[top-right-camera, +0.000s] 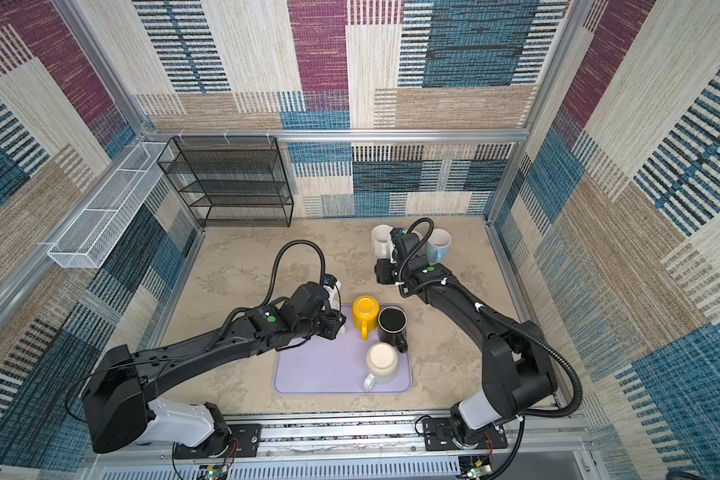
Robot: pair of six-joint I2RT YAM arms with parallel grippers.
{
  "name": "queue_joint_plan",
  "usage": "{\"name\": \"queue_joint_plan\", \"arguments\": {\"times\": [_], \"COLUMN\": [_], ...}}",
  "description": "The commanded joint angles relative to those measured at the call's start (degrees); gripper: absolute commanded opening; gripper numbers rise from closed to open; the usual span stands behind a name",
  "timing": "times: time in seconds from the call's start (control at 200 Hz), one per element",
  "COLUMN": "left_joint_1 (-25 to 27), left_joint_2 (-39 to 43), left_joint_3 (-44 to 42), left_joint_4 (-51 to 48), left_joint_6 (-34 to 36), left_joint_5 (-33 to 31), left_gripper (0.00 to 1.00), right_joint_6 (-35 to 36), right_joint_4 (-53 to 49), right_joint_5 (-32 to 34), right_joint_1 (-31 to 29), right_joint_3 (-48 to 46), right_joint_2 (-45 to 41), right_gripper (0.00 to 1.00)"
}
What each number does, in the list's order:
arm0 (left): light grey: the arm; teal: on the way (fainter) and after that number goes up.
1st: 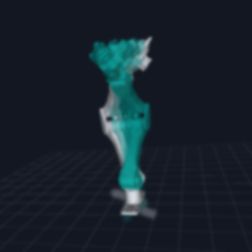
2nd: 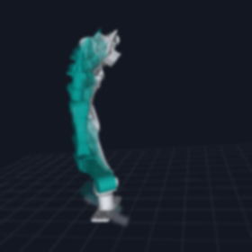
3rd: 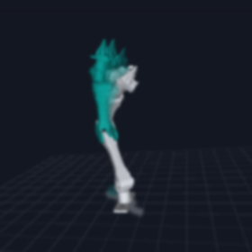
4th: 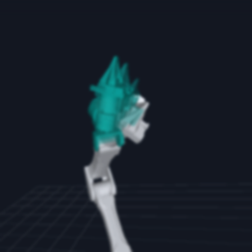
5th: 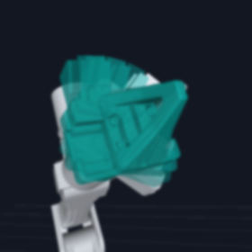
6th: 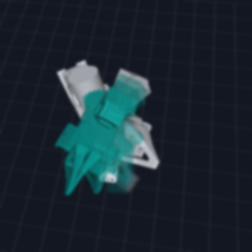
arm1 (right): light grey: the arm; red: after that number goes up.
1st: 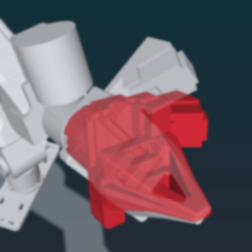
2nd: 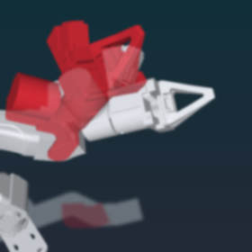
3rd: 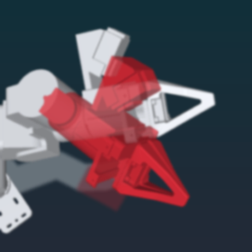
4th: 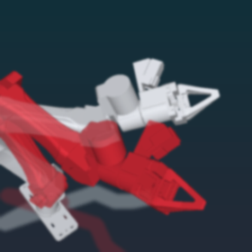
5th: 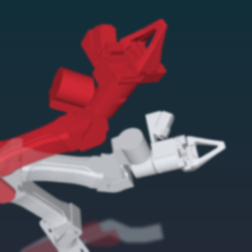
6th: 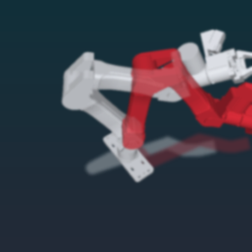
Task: Turn the mug right side up
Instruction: 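Move the left gripper over the upside-down yellow mug while the right gripper rises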
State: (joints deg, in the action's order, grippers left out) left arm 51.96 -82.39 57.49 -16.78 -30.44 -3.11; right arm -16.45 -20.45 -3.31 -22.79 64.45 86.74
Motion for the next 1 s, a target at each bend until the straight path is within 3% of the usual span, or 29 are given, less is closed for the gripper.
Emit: {"name": "queue_joint_plan", "arguments": {"times": [0.0,0.596,0.832,0.992], "left_joint_1": [1.2,5.4,5.9,6.0], "left_joint_2": [-2.8,-14.7,-18.8,-20.2], "left_joint_3": [2.0,10.4,15.4,16.3], "left_joint_4": [2.6,-0.2,-8.5,-9.6], "left_joint_6": [-2.2,-2.2,-0.6,0.1], "left_joint_5": [-1.2,-2.2,-7.0,-6.8], "left_gripper": [0.32,0.32,0.32,0.32], "right_joint_6": [-0.6,-0.2,0.0,0.0], "right_joint_4": [1.1,0.4,0.3,0.2], "right_joint_5": [1.6,2.9,2.8,2.7], "right_joint_1": [0.1,0.4,0.6,0.7], "right_joint_3": [-0.2,-0.8,-0.9,-0.6], "right_joint_2": [-0.1,-0.4,-0.6,-0.3], "right_gripper": [0.59,0.59,0.59,0.59]}}
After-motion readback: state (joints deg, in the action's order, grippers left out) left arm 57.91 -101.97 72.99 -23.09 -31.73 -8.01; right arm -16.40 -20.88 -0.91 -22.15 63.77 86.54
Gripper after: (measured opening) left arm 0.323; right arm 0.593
